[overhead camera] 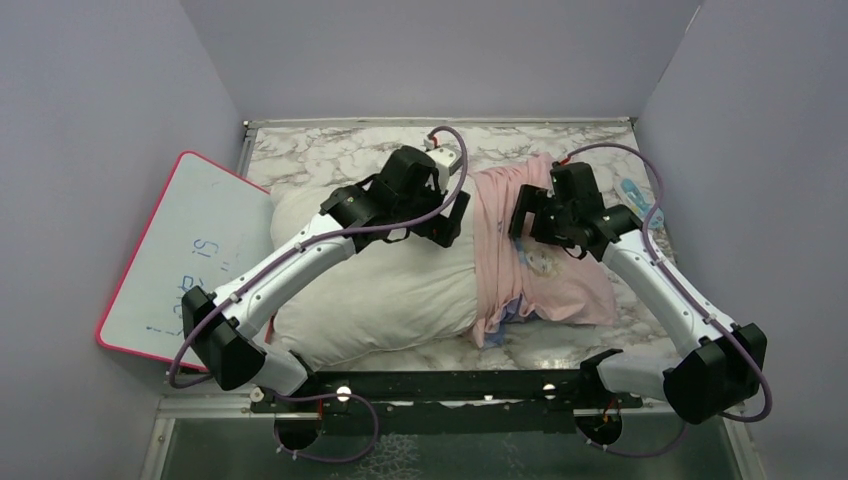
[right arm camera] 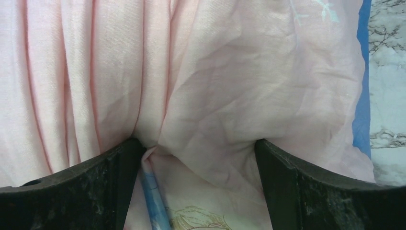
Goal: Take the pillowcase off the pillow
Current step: Remove the pillow from the pillowcase.
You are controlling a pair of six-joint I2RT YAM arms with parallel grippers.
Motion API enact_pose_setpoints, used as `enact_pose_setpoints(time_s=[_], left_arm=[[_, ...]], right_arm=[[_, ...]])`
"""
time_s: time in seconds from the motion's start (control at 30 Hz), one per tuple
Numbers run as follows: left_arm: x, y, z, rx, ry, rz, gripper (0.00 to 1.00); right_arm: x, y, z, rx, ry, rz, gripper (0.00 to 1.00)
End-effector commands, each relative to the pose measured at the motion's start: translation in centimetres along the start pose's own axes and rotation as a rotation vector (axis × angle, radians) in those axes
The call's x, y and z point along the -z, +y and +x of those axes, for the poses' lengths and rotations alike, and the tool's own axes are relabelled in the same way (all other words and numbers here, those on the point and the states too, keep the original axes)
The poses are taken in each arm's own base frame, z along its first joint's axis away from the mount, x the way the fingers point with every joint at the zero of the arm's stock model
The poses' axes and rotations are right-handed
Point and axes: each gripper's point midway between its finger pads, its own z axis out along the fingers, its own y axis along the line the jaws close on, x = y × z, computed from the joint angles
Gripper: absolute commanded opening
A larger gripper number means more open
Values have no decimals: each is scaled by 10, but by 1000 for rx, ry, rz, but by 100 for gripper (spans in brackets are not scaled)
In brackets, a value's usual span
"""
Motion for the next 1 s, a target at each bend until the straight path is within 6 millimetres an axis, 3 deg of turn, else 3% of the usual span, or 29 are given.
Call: enact_pose_setpoints(time_s=[0.0, 0.1, 0.2, 0.43, 0.53, 0.63, 0.7, 0.9, 0.97], left_arm=[[-12, 21, 48, 61, 111, -129, 99], [-23, 25, 83, 55, 200, -147, 98], [-29, 33, 107, 59, 257, -185, 87], [-40, 42, 125, 58, 298, -229, 21], [-45, 44, 132, 70, 322, -241, 1], [-49, 44, 141, 98, 343, -250, 0], [-51, 45, 147, 109, 354, -257, 0], [-49, 49, 159, 110, 372, -273, 0], [-49, 48, 160, 109, 369, -265, 0]], right_arm=[[7, 11, -2, 11, 12, -27, 94], [13, 18, -14, 17, -41, -63, 94], [21, 13, -31, 16, -109, -16, 94], [61, -31, -74, 31, -341, 231, 99], [68, -50, -85, -20, -315, 228, 100], [59, -80, -92, -140, -252, 164, 100], [51, -89, -91, -201, -208, 85, 100], [0, -78, -60, -355, -32, -167, 100], [-17, -65, -46, -403, 38, -290, 100]])
